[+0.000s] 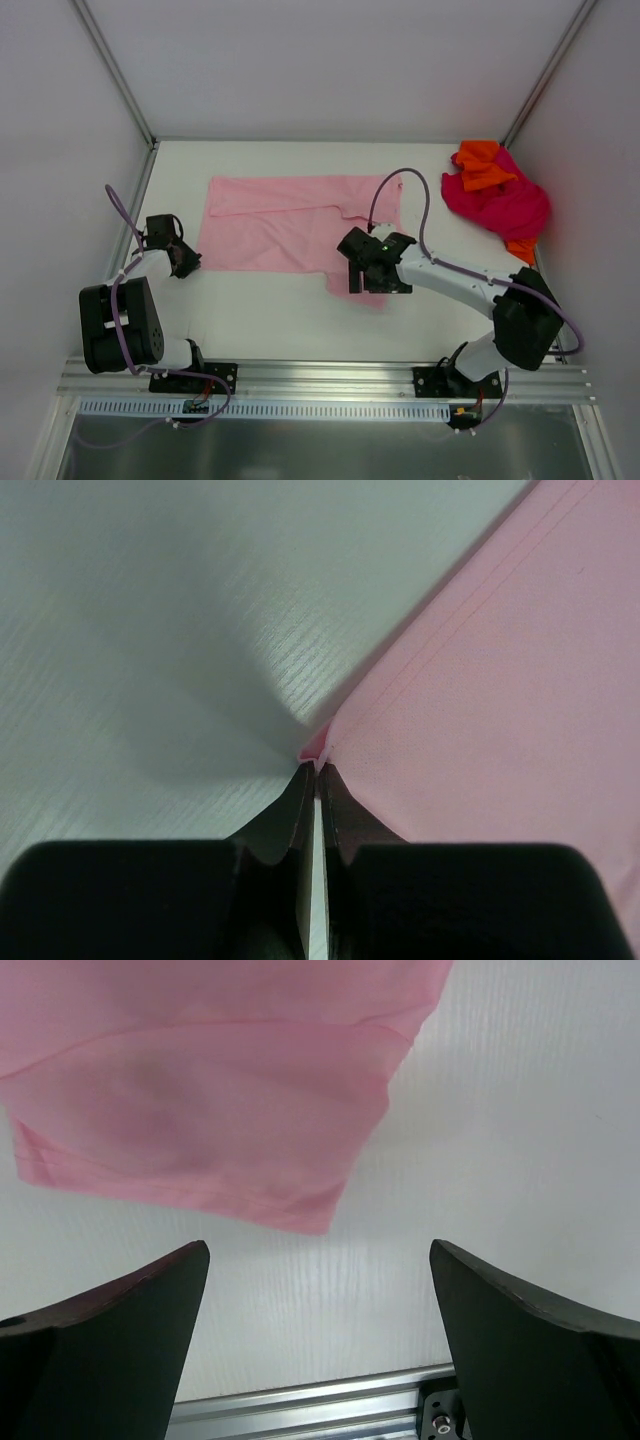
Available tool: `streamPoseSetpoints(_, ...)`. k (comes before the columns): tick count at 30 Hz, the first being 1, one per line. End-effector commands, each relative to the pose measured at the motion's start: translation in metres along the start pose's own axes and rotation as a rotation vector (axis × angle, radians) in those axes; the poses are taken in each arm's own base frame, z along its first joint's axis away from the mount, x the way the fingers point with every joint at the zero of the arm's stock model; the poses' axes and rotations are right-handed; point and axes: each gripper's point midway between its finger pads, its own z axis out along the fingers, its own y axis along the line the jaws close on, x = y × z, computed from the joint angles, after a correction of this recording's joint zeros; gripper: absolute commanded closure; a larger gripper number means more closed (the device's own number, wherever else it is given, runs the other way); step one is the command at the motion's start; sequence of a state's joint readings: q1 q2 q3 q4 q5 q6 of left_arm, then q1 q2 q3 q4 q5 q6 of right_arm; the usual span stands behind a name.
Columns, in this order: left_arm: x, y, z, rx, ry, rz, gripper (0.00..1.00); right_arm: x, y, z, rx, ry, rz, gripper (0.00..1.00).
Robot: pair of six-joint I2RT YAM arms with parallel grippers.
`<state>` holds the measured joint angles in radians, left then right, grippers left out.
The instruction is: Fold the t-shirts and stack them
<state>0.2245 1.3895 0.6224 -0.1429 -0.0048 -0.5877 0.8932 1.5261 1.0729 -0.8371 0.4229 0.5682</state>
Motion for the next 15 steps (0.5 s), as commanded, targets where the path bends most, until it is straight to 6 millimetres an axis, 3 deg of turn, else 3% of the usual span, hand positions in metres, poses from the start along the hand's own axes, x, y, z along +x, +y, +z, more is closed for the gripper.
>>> streamPoseSetpoints(1,-0.005,0.0,0.001,0.004,-0.013,-0.018,1.0,0.01,-0.024,-0.017,-0.013,-0.018,-0.004,0.01)
streamPoseSetpoints(4,-0.005,0.0,0.001,0.004,-0.013,-0.015,1.0,0.017,-0.028,-0.002,-0.04,-0.022,0.021,0.05)
streamPoseSetpoints(8,-0.005,0.0,0.0,0.003,-0.012,-0.013,1.0,0.034,-0.009,0.016,-0.121,0.027,0.038,0.18)
streamPoseSetpoints(10,-0.005,0.0,0.0,0.004,-0.013,-0.01,1.0,0.052,-0.005,0.027,-0.144,0.082,0.055,0.22)
streamPoseSetpoints(12,-0.004,0.001,0.0,0.002,-0.01,-0.01,1.0,0.054,0.007,0.035,-0.185,0.085,0.074,0.25)
streamPoseSetpoints(15,-0.004,0.002,-0.001,0.0,-0.01,-0.01,1.0,0.048,0.008,0.041,-0.175,0.053,0.074,0.29)
